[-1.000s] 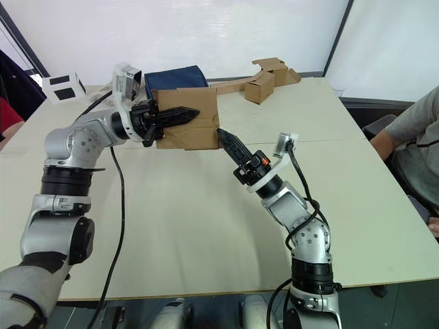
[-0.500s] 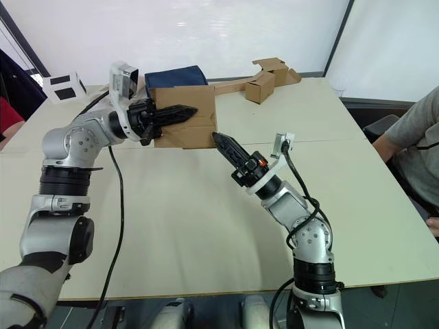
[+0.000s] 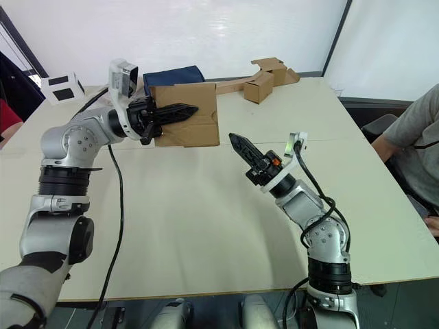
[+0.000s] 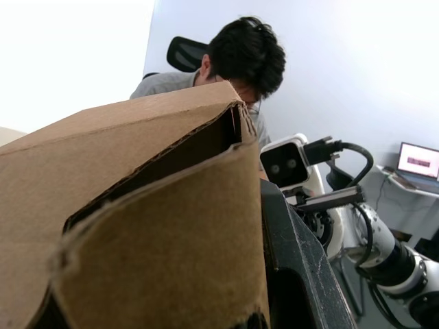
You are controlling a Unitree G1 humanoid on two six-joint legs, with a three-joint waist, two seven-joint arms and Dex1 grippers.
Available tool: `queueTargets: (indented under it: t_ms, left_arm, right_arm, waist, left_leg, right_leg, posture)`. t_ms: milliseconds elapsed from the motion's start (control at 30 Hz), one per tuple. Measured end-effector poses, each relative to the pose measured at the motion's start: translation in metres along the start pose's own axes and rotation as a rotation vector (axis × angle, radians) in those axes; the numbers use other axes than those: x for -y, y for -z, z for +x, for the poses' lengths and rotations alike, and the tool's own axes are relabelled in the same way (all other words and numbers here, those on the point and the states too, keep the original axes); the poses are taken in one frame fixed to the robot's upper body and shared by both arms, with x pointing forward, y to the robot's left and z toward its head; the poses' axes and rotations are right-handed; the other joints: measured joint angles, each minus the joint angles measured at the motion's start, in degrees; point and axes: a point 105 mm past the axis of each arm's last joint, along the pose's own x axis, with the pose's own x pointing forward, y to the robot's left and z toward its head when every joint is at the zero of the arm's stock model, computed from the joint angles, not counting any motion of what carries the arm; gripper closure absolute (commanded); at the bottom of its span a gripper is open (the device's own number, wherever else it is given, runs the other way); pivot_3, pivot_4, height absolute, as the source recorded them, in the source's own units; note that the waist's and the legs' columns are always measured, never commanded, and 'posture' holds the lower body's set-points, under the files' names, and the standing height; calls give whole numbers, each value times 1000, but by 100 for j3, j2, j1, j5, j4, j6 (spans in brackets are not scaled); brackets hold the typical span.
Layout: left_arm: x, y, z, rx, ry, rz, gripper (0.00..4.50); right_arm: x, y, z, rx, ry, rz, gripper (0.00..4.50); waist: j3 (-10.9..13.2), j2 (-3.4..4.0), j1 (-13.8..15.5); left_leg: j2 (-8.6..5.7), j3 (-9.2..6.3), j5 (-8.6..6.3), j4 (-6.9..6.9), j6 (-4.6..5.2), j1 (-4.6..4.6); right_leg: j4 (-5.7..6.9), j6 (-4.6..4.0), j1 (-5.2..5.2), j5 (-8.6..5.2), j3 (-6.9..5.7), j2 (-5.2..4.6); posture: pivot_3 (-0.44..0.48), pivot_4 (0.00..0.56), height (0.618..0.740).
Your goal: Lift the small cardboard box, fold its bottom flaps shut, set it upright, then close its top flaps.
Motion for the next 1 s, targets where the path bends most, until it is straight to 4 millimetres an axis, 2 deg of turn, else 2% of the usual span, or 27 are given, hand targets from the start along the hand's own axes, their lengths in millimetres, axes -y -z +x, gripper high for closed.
queueTargets:
  t_ms: [167,333,433,500,600,633,667,767,900,1000]
  left_arm:
    - [0,0,0,-1,0,0,4500]
    - [0,0,-1,-6,-1,2,4500]
    - [1,1,0,-22,-3,20,4500]
    - [2,0,1,-40,-15,62,4500]
    - [-1,12,-9,-224,-48,121,4500]
    - [-1,17,-10,-281,-39,134,4500]
    - [-1,25,-12,-405,-15,166,4500]
    - [-8,39,-15,-648,26,250,4500]
    - [-13,55,-12,-896,97,304,4500]
    - [-16,69,-16,-1056,112,311,4500]
  right_arm:
    - [-2,6,15,-13,-6,-45,4441]
    - [-3,8,16,-21,-12,-46,4441]
    - [-3,8,11,-35,17,-76,4441]
    - [3,12,-2,-89,75,-111,4441]
    - [20,19,-33,-223,195,-172,4441]
    - [22,20,-39,-270,212,-189,4441]
    - [24,23,-51,-394,242,-230,4441]
    - [26,19,-75,-590,300,-328,4441]
    - [16,20,-84,-725,262,-511,4441]
    - [8,31,-89,-790,229,-560,4441]
  waist:
    - [0,0,5]
    - [0,0,4]
    - [0,0,4]
    - [0,-1,19]
    - [0,-1,11]
    - [1,1,10]
    - [3,4,17]
    - [2,2,44]
    - [3,0,35]
    - [4,-1,11]
  left_leg:
    - [0,0,6,0,-10,0]
    - [0,0,6,0,-10,0]
    - [0,-1,6,-1,-10,0]
    - [0,-1,6,-1,-11,-2]
    - [-3,2,2,1,-4,-1]
    - [-3,2,-3,-1,6,-1]
    - [-4,3,-4,-1,7,-1]
    - [-3,2,-7,-1,12,-1]
    - [-3,3,-12,-1,21,-2]
    - [-2,3,-14,0,26,-2]
  right_leg:
    - [0,0,-1,0,0,0]
    - [0,0,0,0,-1,-1]
    - [-1,0,0,0,0,0]
    - [-4,0,0,0,-1,-3]
    - [0,0,0,0,2,-1]
    - [-1,0,0,0,2,0]
    - [-1,0,0,0,2,0]
    - [-8,-1,4,-1,0,3]
    - [-14,0,5,-1,2,4]
    - [-15,1,5,-2,4,5]
  posture:
    - [0,150,740]
    - [0,150,740]
    - [0,150,740]
    - [0,150,740]
    - [0,150,740]
    - [0,150,740]
    - [0,150,740]
    - [0,150,740]
    - [0,150,740]
    - [0,150,740]
